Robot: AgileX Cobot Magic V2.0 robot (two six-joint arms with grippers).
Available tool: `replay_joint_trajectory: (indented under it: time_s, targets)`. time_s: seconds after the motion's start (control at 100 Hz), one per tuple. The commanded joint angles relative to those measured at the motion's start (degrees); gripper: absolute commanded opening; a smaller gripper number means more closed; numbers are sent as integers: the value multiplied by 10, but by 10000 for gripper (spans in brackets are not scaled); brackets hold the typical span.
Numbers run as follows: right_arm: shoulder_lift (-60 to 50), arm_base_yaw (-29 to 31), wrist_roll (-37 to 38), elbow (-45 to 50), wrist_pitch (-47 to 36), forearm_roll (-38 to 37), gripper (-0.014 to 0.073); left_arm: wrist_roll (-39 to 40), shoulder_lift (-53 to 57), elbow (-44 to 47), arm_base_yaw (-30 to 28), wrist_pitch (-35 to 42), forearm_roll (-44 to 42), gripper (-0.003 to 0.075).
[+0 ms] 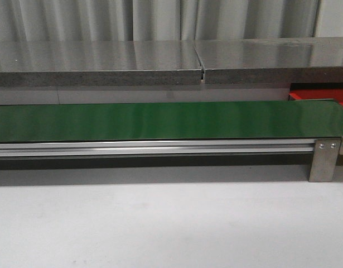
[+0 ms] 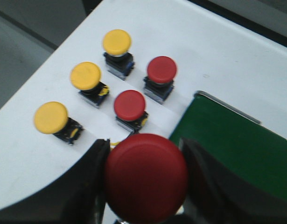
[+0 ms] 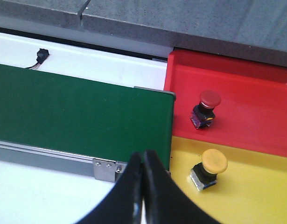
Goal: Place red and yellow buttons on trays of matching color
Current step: 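Grasp a red mushroom button with the left gripper and lift it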
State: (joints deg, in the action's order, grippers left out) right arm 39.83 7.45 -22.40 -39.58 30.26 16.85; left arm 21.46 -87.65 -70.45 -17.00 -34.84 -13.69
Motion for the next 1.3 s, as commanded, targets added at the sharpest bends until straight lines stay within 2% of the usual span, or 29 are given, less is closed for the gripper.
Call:
replay_joint_trajectory:
  time_s: [0.0, 0.28, 0.71, 1.0, 1.07, 1.14, 1.21, 1.29]
  targets:
    - [-2, 0, -5, -15, -36, 7, -68, 5, 25, -14, 35, 24, 4, -19]
    - [-2, 0, -5, -15, -36, 7, -68, 5, 11, -6, 99, 35, 8, -19]
    - [-2, 0, -5, -15, -37, 7, -68, 5, -65, -6, 101, 59, 13, -19]
    - [-2, 0, -5, -15, -36, 7, -68, 5, -79, -6, 101, 57, 21, -10]
    - [-2, 0, -5, -15, -36, 7, -68, 5, -79, -6, 101, 57, 22, 42]
    - [-2, 0, -5, -15, -36, 7, -68, 5, -79, -9, 101, 57, 22, 145]
    - [-2, 0, -5, -15, -36, 7, -68, 2, -79, -12, 101, 57, 22, 296]
    - [-2, 0, -5, -15, -36, 7, -68, 1, -79, -15, 101, 57, 23, 512]
